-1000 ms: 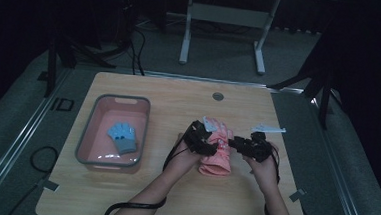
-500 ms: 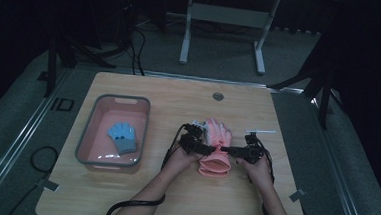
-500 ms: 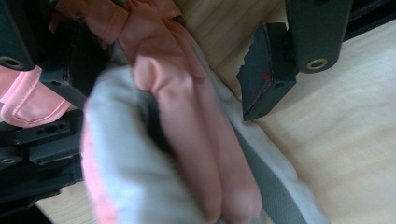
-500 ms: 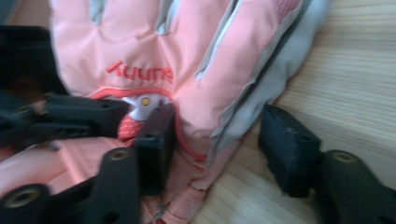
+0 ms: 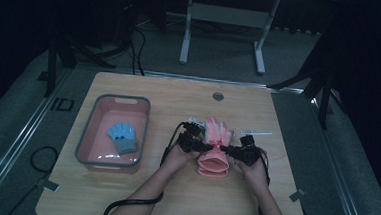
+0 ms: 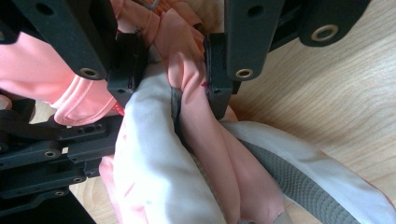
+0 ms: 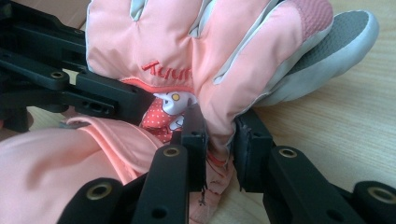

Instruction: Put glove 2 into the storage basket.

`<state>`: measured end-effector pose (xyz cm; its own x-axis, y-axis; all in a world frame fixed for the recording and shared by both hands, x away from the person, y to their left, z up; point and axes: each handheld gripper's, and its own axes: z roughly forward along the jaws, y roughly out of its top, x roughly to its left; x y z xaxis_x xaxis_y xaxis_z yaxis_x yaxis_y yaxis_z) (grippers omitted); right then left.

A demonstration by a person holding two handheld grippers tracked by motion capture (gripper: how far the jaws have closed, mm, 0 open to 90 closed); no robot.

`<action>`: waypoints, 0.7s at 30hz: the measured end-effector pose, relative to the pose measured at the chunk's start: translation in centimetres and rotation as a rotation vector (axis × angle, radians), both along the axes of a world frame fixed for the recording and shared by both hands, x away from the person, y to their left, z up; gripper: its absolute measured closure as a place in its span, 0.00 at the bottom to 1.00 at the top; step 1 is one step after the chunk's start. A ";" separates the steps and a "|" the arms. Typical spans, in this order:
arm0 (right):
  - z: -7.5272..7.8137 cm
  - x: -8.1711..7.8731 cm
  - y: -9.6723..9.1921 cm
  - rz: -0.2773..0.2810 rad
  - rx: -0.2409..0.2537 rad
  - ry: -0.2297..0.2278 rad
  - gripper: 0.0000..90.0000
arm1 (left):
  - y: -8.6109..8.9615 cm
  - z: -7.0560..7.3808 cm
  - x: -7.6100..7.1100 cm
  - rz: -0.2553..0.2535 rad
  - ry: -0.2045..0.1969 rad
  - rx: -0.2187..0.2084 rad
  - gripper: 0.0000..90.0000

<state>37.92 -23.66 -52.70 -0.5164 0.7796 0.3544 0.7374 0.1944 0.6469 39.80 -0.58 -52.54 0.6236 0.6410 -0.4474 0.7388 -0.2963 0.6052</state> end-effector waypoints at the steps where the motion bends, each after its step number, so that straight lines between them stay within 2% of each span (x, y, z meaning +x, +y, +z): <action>1: 0.2 0.0 0.1 0.001 0.001 0.002 0.85 | 0.1 0.3 -0.1 0.001 -0.008 0.004 0.74; 6: 1.9 -0.3 1.0 0.000 0.004 -0.027 0.85 | 0.9 2.5 -0.5 -0.005 -0.052 0.029 0.74; 11: 4.0 -0.7 2.3 0.011 0.015 -0.054 0.85 | 2.4 4.9 -0.9 -0.015 -0.075 0.043 0.74; 12: 4.0 -0.7 2.3 0.011 0.015 -0.054 0.85 | 2.4 4.9 -0.9 -0.015 -0.075 0.043 0.74; 13: 4.5 -0.8 2.6 0.012 0.018 -0.054 0.85 | 3.0 5.8 -1.1 -0.015 -0.088 0.044 0.74; 14: 5.3 -0.8 3.2 0.018 0.018 -0.062 0.85 | 3.3 6.3 -1.2 -0.012 -0.090 0.042 0.74; 21: 7.8 -0.8 5.4 0.050 0.038 -0.080 0.85 | 5.8 8.9 -1.5 -0.011 -0.107 0.053 0.74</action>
